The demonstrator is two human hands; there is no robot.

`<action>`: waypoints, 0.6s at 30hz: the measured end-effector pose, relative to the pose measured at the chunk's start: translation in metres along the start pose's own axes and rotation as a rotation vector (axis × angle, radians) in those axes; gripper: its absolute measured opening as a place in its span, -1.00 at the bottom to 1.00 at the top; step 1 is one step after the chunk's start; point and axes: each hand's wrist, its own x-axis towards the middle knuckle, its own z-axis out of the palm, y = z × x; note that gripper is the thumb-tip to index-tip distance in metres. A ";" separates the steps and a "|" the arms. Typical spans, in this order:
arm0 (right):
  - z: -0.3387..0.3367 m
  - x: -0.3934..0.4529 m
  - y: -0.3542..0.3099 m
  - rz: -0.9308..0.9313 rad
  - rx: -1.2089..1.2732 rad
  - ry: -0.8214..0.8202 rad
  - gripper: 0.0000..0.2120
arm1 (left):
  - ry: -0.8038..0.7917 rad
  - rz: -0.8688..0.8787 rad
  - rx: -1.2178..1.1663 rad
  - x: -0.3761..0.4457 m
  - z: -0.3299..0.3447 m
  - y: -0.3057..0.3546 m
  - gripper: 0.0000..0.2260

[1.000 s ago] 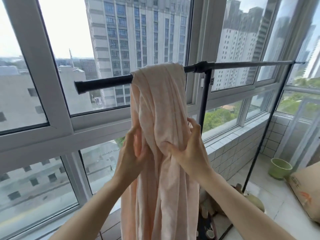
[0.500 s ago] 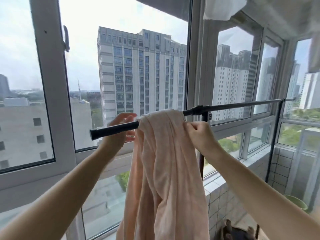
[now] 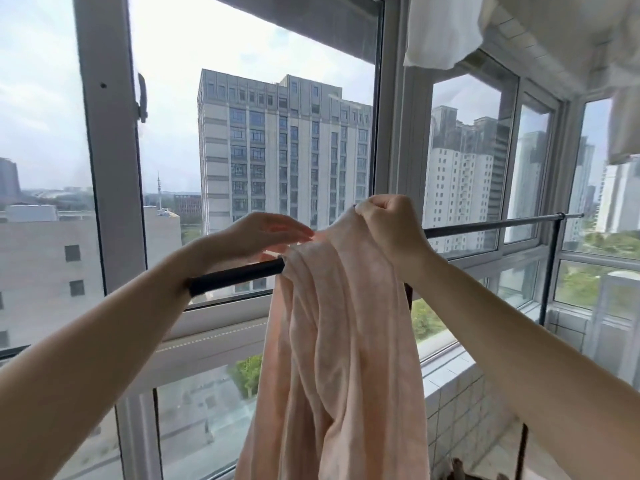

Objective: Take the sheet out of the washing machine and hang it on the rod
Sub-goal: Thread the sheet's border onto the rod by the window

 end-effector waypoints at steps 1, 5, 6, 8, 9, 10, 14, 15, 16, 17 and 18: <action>0.004 0.002 -0.006 -0.013 0.009 -0.010 -0.65 | -0.037 -0.027 -0.018 0.000 -0.005 0.003 -0.80; 0.015 0.009 -0.028 -0.036 0.028 -0.063 -0.57 | -0.111 -0.074 0.013 0.002 -0.019 0.025 -0.79; 0.017 0.010 -0.033 -0.046 0.024 -0.085 -0.58 | -0.109 -0.061 0.019 0.004 -0.020 0.030 -0.78; 0.021 0.010 -0.041 -0.080 0.001 -0.130 -0.64 | -0.096 -0.028 -0.009 0.007 -0.022 0.038 -0.73; 0.023 0.010 -0.046 -0.099 -0.011 -0.148 -0.68 | -0.091 -0.016 -0.027 0.008 -0.023 0.042 -0.71; 0.024 0.009 -0.049 -0.116 -0.018 -0.159 -0.73 | -0.096 -0.011 -0.038 0.009 -0.024 0.047 -0.69; 0.024 0.009 -0.054 -0.153 -0.010 -0.182 -0.77 | -0.126 -0.044 -0.189 0.005 -0.029 0.049 -0.69; 0.023 0.009 -0.052 -0.155 -0.020 -0.194 -0.76 | -0.125 -0.059 -0.249 0.002 -0.031 0.046 -0.69; 0.022 0.008 -0.051 -0.152 -0.034 -0.213 -0.75 | -0.110 -0.070 -0.297 -0.001 -0.033 0.044 -0.73; 0.020 0.008 -0.049 -0.144 -0.047 -0.245 -0.75 | -0.078 -0.081 -0.320 -0.004 -0.036 0.041 -0.81; 0.019 0.006 -0.048 -0.130 -0.059 -0.291 -0.75 | -0.040 -0.088 -0.316 -0.008 -0.039 0.038 -0.87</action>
